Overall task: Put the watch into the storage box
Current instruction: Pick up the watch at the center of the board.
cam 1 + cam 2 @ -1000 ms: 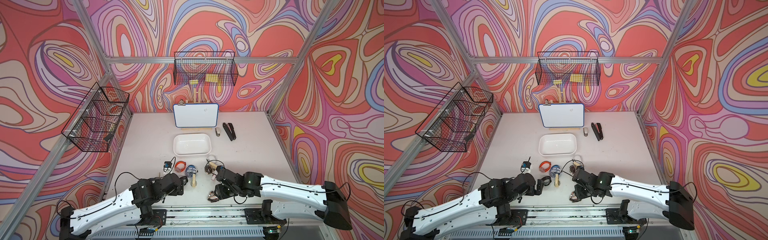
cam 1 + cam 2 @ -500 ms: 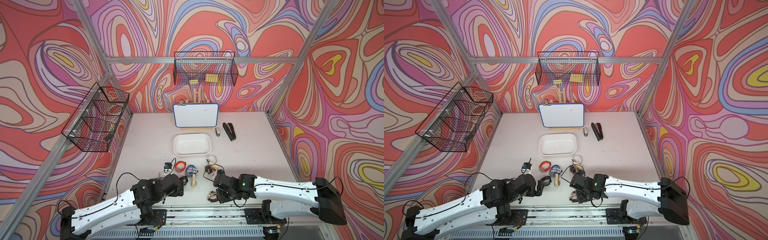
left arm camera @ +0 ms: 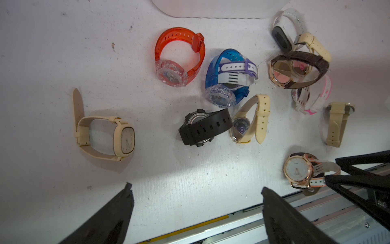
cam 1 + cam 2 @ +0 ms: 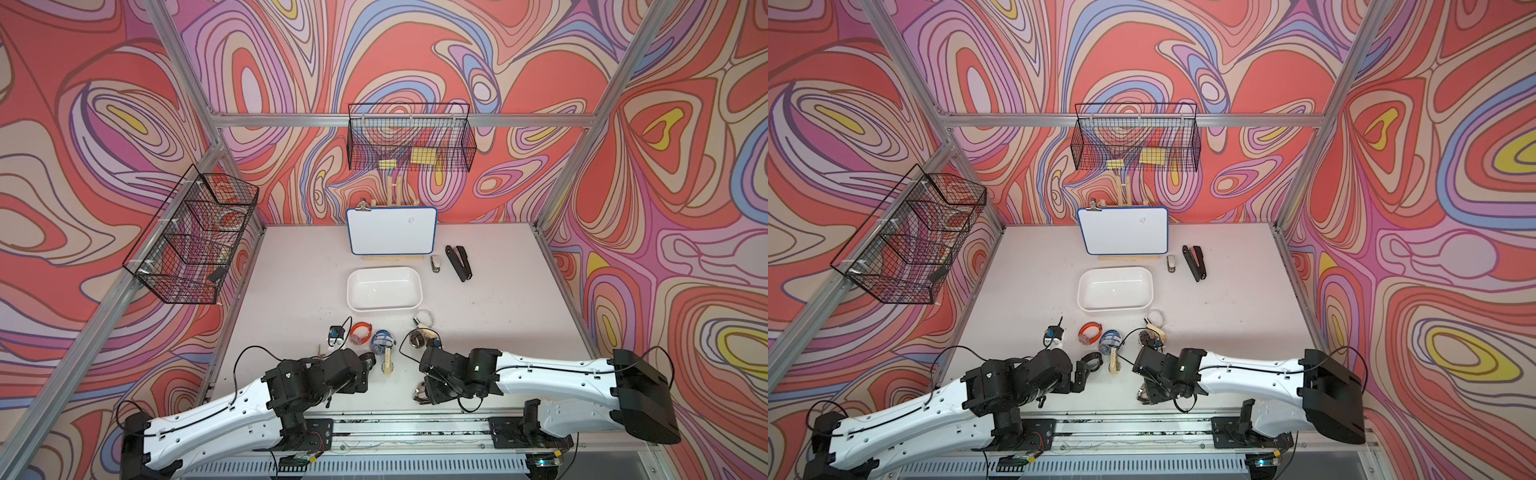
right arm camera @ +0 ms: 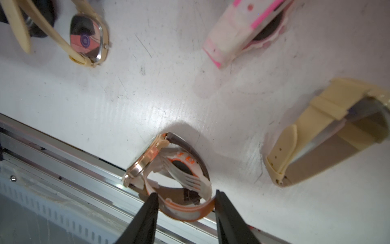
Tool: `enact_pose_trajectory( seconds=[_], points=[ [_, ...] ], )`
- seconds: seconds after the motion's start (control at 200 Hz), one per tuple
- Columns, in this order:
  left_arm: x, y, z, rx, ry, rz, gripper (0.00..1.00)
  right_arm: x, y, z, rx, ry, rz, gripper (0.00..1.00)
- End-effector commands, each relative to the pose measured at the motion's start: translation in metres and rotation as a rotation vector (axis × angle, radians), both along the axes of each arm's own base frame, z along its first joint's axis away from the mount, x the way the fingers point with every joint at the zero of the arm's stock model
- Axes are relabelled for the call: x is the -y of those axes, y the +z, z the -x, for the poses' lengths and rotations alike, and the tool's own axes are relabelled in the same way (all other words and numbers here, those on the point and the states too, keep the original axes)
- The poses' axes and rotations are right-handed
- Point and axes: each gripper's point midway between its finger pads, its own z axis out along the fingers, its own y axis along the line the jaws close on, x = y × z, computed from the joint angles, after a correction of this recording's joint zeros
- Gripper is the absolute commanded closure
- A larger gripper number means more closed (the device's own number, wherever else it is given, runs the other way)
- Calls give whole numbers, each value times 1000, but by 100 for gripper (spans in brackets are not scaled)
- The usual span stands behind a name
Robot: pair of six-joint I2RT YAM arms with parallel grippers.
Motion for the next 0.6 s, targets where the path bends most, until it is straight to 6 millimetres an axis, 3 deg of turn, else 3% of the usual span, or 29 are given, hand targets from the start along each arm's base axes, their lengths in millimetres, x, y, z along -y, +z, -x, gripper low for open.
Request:
enact_pose_trajectory(
  seconds=[0.0,0.27,0.361,0.596],
  points=[
    [-1,-1,0,8,2,-3,0,-1,-8,0,6,8,9,58],
    [-3,-1,-2,14,7,-17,0,-7,-6,-14,58,-8,33,97],
    [-4,-2,-2,15,8,-21,0,-7,2,-23,94,-27,37,100],
    [-6,-1,-3,21,12,-29,0,-11,47,-41,194,-40,-27,100]
  ],
)
